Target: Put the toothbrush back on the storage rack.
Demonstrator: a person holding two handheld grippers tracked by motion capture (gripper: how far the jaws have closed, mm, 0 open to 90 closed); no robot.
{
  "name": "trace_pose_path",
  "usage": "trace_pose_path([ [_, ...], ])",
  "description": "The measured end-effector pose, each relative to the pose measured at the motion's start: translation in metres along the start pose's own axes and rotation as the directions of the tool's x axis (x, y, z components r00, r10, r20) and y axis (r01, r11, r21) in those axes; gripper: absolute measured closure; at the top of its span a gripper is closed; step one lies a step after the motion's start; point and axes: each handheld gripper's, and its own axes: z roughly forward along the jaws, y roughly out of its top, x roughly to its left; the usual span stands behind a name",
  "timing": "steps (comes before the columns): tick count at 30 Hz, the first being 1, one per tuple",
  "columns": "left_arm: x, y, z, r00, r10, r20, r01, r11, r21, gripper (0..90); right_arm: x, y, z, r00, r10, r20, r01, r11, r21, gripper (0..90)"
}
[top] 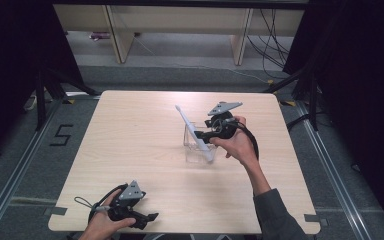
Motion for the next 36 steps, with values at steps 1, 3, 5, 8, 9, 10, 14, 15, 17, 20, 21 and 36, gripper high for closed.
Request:
trace_pose_path([
  [1,0.000,0.000,0.000,1.0000,0.000,0.000,0.000,1.0000,0.000,14.9,0.001,0.000,0.000,0.9999,0.007,0.010,-0.007,1.000,-0.011,41.1],
  [3,0.000,0.000,0.000,1.0000,-0.001,-0.001,0.001,1.0000,-0.001,14.9,0.000,-0.001,-0.002,0.9999,-0.008,0.007,0.008,1.000,-0.015,40.7],
  [5,0.000,0.000,0.000,1.0000,0.000,-0.001,0.000,1.0000,-0.001,14.9,0.002,-0.001,-0.004,1.0000,-0.002,0.008,0.002,1.000,-0.014,40.3],
  [8,0.000,0.000,0.000,1.0000,-0.001,-0.001,0.001,1.0000,-0.001,14.9,0.003,-0.003,-0.007,1.0000,0.006,0.007,-0.006,1.000,-0.007,39.7],
  [9,0.000,0.000,0.000,1.0000,0.000,-0.002,0.000,1.0000,0.000,14.9,0.002,-0.003,-0.008,1.0000,-0.002,0.005,0.002,1.000,-0.008,39.7],
  [10,0.000,0.000,0.000,1.0000,-0.001,-0.001,0.001,1.0000,0.000,14.9,0.003,-0.004,-0.009,1.0000,0.006,0.006,-0.006,1.000,-0.008,39.3],
  [14,0.000,0.000,0.000,1.0000,-0.003,0.004,0.003,1.0000,-0.001,14.9,0.004,-0.006,-0.012,0.9999,-0.004,0.011,0.004,1.000,-0.023,38.2],
  [15,0.000,0.000,0.000,1.0000,0.000,-0.002,0.000,1.0000,0.001,14.9,0.004,-0.007,-0.012,1.0000,-0.004,0.006,0.005,1.000,-0.029,37.8],
  [17,0.000,0.000,0.000,1.0000,-0.002,-0.002,0.002,1.0000,0.000,14.9,0.005,-0.008,-0.014,0.9999,0.001,0.014,-0.001,0.999,-0.038,37.5],
  [20,-0.001,0.000,0.001,0.9999,-0.014,-0.001,0.014,0.9999,0.000,14.9,0.007,-0.010,-0.016,0.9999,0.005,0.015,-0.005,1.000,-0.026,36.9],
  [21,-0.001,0.000,0.001,0.9999,-0.014,-0.002,0.014,0.9999,0.000,14.9,0.006,-0.010,-0.016,0.9999,-0.004,0.013,0.004,1.000,-0.028,36.6],
  [36,0.000,0.000,0.001,1.0000,-0.005,0.007,0.005,1.0000,0.003,14.9,0.012,-0.018,-0.022,0.9998,-0.015,0.013,0.016,0.998,-0.057,33.8],
])
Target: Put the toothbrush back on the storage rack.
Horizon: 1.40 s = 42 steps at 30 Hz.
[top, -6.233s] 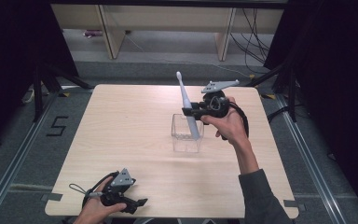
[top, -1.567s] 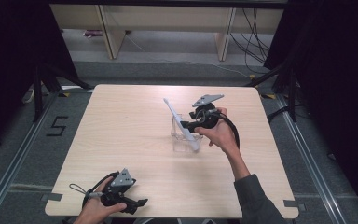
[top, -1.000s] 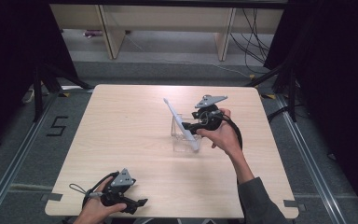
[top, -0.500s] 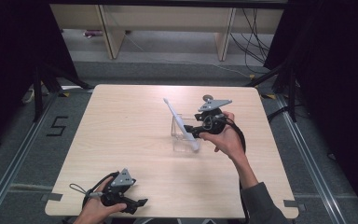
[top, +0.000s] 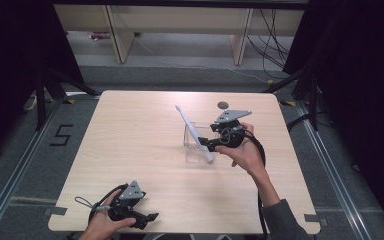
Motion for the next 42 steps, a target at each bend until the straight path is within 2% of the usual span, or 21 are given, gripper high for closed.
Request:
trace_pose_path([
  [1,0.000,0.000,0.000,1.0000,-0.004,-0.003,0.004,1.0000,-0.004,14.9,0.002,-0.001,-0.002,0.9999,0.017,0.002,-0.017,1.000,0.016,33.6],
  [4,0.000,0.000,0.000,1.0000,-0.001,0.000,0.001,1.0000,-0.001,14.9,0.002,-0.002,-0.001,1.0000,0.001,-0.001,-0.001,1.000,0.000,33.1],
  [5,0.000,0.000,0.000,1.0000,-0.002,-0.001,0.002,1.0000,-0.003,14.9,0.002,-0.002,-0.002,0.9999,-0.002,0.010,0.002,1.000,0.000,33.0],
  [8,0.000,0.000,0.000,1.0000,-0.002,-0.001,0.002,1.0000,-0.003,14.9,0.002,-0.003,-0.002,1.0000,-0.007,0.003,0.007,1.000,0.001,32.3],
  [9,0.000,0.000,0.000,1.0000,-0.002,-0.001,0.002,1.0000,-0.002,14.9,0.003,-0.004,-0.003,1.0000,0.004,-0.007,-0.004,1.000,0.018,32.1],
  [10,0.000,0.000,0.000,1.0000,-0.002,0.000,0.002,1.0000,-0.002,14.9,0.004,-0.004,-0.002,1.0000,-0.005,0.004,0.005,1.000,0.007,31.9],
  [11,-0.001,0.000,0.000,1.0000,-0.010,-0.002,0.010,0.9999,-0.004,14.9,0.005,-0.005,-0.003,1.0000,0.003,0.004,-0.004,1.000,0.024,31.7],
  [12,0.000,0.000,0.000,1.0000,0.002,-0.006,-0.002,1.0000,0.000,14.9,0.005,-0.005,-0.003,1.0000,-0.008,-0.002,0.009,1.000,0.023,31.7],
  [16,0.000,0.000,0.000,1.0000,0.000,-0.005,0.000,1.0000,-0.001,14.9,0.006,-0.006,-0.004,1.0000,0.004,0.007,-0.004,1.000,0.020,30.7],
  [17,0.000,0.000,0.000,1.0000,-0.001,-0.005,0.001,1.0000,-0.001,14.9,0.005,-0.006,-0.005,0.9999,-0.016,0.001,0.016,1.000,0.019,30.7],
  [24,0.000,0.000,0.000,1.0000,-0.002,-0.007,0.002,1.0000,-0.005,14.9,0.006,-0.010,-0.007,0.9998,-0.019,0.003,0.019,1.000,0.021,30.7],
  [25,0.000,0.000,0.000,1.0000,0.004,-0.001,-0.004,1.0000,0.001,14.9,0.007,-0.011,-0.008,1.0000,-0.005,0.002,0.005,1.000,0.028,30.6],
  [28,0.000,0.000,0.000,0.9999,-0.010,-0.005,0.010,1.0000,-0.002,14.9,0.007,-0.013,-0.010,0.9999,-0.008,-0.008,0.008,1.000,0.023,30.6],
  [30,0.000,0.000,0.000,1.0000,0.003,-0.007,-0.003,1.0000,-0.001,14.9,0.007,-0.014,-0.011,0.9996,0.003,-0.029,-0.003,1.000,0.015,30.6],
  [31,0.000,0.000,0.000,0.9999,-0.013,-0.005,0.013,0.9999,-0.003,14.9,0.007,-0.015,-0.011,0.9997,0.001,-0.026,-0.001,1.000,0.009,30.5],
  [32,-0.001,0.000,0.000,0.9999,-0.012,-0.003,0.012,0.9999,-0.004,14.9,0.007,-0.016,-0.012,0.9997,0.017,-0.019,-0.017,1.000,0.019,30.5],
  [34,-0.001,0.000,0.000,1.0000,-0.005,-0.002,0.005,1.0000,-0.004,14.9,0.007,-0.017,-0.014,0.9996,0.009,-0.027,-0.009,1.000,0.005,30.4],
  [35,0.000,0.000,0.000,1.0000,-0.003,-0.008,0.003,1.0000,0.000,14.9,0.008,-0.017,-0.015,0.9990,0.033,-0.029,-0.033,0.999,0.012,30.4],
  [37,0.000,0.000,0.000,1.0000,0.001,-0.007,-0.001,1.0000,0.000,14.9,0.007,-0.018,-0.016,0.9995,0.003,-0.032,-0.003,1.000,0.004,30.0],
  [40,0.000,0.000,0.000,1.0000,0.001,-0.007,-0.001,1.0000,0.000,14.9,0.009,-0.020,-0.020,0.9990,0.024,-0.038,-0.024,1.000,0.002,28.9],
  [42,0.000,0.000,0.000,1.0000,0.001,-0.007,-0.001,1.0000,0.000,14.9,0.008,-0.021,-0.020,0.9985,0.014,-0.052,-0.014,1.000,-0.004,27.8],
])
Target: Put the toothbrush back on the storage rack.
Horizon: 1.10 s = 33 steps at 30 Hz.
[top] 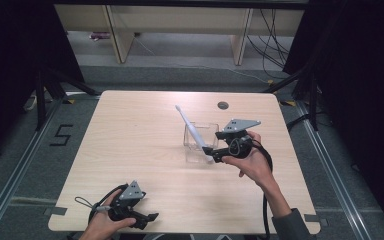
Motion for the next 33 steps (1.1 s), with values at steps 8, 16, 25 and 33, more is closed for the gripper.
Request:
trace_pose_path([
  [8,0.000,0.000,0.000,1.0000,0.001,0.000,-0.001,1.0000,0.000,14.9,-0.001,-0.005,-0.005,0.9998,0.012,0.019,-0.012,1.000,0.001,23.4],
  [16,0.000,0.000,0.000,1.0000,0.000,0.001,0.000,1.0000,0.000,14.9,0.001,-0.011,-0.010,0.9995,0.006,0.030,-0.006,1.000,-0.006,21.1],
  [25,0.000,0.000,0.000,1.0000,0.001,0.001,-0.001,1.0000,-0.002,14.9,0.006,-0.016,-0.014,0.9996,0.005,0.027,-0.005,1.000,-0.001,20.7],
  [33,0.000,0.000,0.000,1.0000,0.001,0.000,-0.001,1.0000,-0.001,14.9,0.008,-0.022,-0.019,0.9998,0.004,0.017,-0.004,1.000,0.003,20.5],
])
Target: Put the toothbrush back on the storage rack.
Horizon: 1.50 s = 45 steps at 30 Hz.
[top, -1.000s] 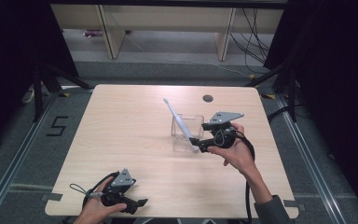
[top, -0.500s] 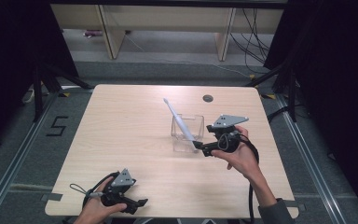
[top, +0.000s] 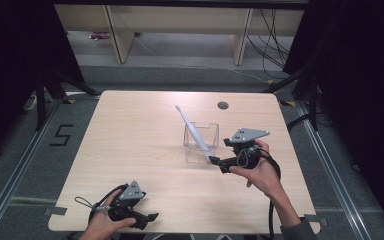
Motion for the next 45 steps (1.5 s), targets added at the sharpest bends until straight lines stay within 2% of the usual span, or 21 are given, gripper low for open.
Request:
trace_pose_path([
  [1,0.000,0.000,0.000,1.0000,0.000,0.000,0.000,1.0000,0.000,14.9,0.000,-0.001,0.000,1.0000,-0.004,-0.001,0.004,1.000,-0.003,20.5],
  [2,0.000,0.000,0.000,1.0000,0.000,0.001,0.000,1.0000,0.001,14.9,0.002,-0.002,-0.001,0.9998,0.018,0.013,-0.018,1.000,-0.004,20.5],
  [3,0.000,0.000,0.000,1.0000,0.000,0.001,0.000,1.0000,0.000,14.9,0.000,-0.002,-0.002,0.9997,-0.017,0.019,0.017,1.000,-0.012,20.5],
  [4,0.000,0.000,0.000,1.0000,0.001,0.001,-0.001,1.0000,0.000,14.9,0.002,-0.002,-0.002,0.9999,0.011,0.010,-0.011,1.000,-0.004,20.6],
  [12,0.000,0.000,0.000,1.0000,0.001,0.001,-0.001,1.0000,0.000,14.9,0.001,-0.009,-0.006,0.9999,0.005,0.009,-0.005,1.000,0.000,20.5],
  [13,0.000,0.000,0.000,1.0000,0.002,0.001,-0.002,1.0000,0.001,14.9,0.000,-0.010,-0.006,0.9996,-0.013,0.024,0.013,1.000,-0.008,20.5],
  [14,0.000,0.000,0.000,1.0000,0.001,0.000,-0.001,1.0000,0.000,14.9,0.002,-0.011,-0.007,0.9998,0.018,0.012,-0.018,1.000,0.007,20.5],
  [16,0.000,0.000,0.000,1.0000,0.001,0.000,-0.001,1.0000,0.000,14.9,0.001,-0.013,-0.007,0.9999,0.002,0.013,-0.002,1.000,0.003,20.5],
  [18,-0.001,0.000,0.000,1.0000,0.004,0.006,-0.004,1.0000,0.002,14.9,0.002,-0.015,-0.009,0.9998,0.015,0.015,-0.015,1.000,0.013,20.5],
  [19,-0.002,0.000,0.001,0.9999,-0.014,0.006,0.014,0.9997,-0.018,14.9,0.001,-0.015,-0.009,0.9999,0.009,0.008,-0.009,1.000,0.010,20.4],
  [21,0.000,0.000,0.000,1.0000,0.003,-0.002,-0.003,1.0000,0.000,14.9,0.001,-0.017,-0.009,0.9997,-0.002,0.022,0.002,1.000,0.000,20.4],
  [22,0.000,0.000,0.000,1.0000,0.001,-0.002,-0.001,1.0000,0.000,14.9,0.003,-0.018,-0.009,0.9999,0.016,0.005,-0.016,1.000,0.012,20.4],
  [27,-0.002,0.000,0.000,0.9999,-0.010,0.007,0.010,0.9998,-0.015,14.9,0.003,-0.023,-0.012,0.9998,0.001,0.022,-0.001,1.000,0.011,20.3],
  [29,-0.001,0.000,0.000,1.0000,0.006,0.005,-0.006,1.0000,-0.002,14.9,0.004,-0.025,-0.013,0.9997,0.021,0.011,-0.021,1.000,0.010,20.3],
  [30,-0.001,0.000,0.000,1.0000,0.005,0.005,-0.005,1.0000,-0.001,14.9,0.005,-0.026,-0.014,0.9994,0.032,0.016,-0.032,0.999,0.014,20.3],
  [31,-0.002,0.000,0.000,0.9999,-0.010,0.007,0.010,0.9998,-0.015,14.9,0.004,-0.027,-0.014,0.9998,0.017,0.009,-0.017,1.000,0.012,20.3],
  [32,-0.002,0.000,0.000,0.9999,-0.009,0.007,0.009,0.9999,-0.015,14.9,0.005,-0.028,-0.016,0.9993,0.035,0.012,-0.035,0.999,0.017,20.3],
  [38,-0.002,0.000,0.000,0.9999,-0.006,0.008,0.007,0.9999,-0.014,14.9,0.005,-0.034,-0.015,0.9998,0.013,0.017,-0.013,1.000,0.012,20.3],
  [40,-0.001,0.000,0.000,1.0000,0.007,0.000,-0.007,1.0000,0.000,14.9,0.005,-0.036,-0.015,0.9996,0.026,0.008,-0.026,0.999,0.021,20.3],
  [42,-0.002,0.000,0.000,0.9999,-0.007,0.008,0.007,0.9999,-0.012,14.9,0.006,-0.037,-0.016,0.9987,0.047,0.017,-0.048,0.999,0.026,20.2],
  [45,0.000,0.000,0.000,1.0000,0.000,-0.001,0.000,1.0000,-0.001,14.9,0.005,-0.040,-0.015,0.9996,0.026,0.008,-0.026,0.999,0.020,20.3],
])
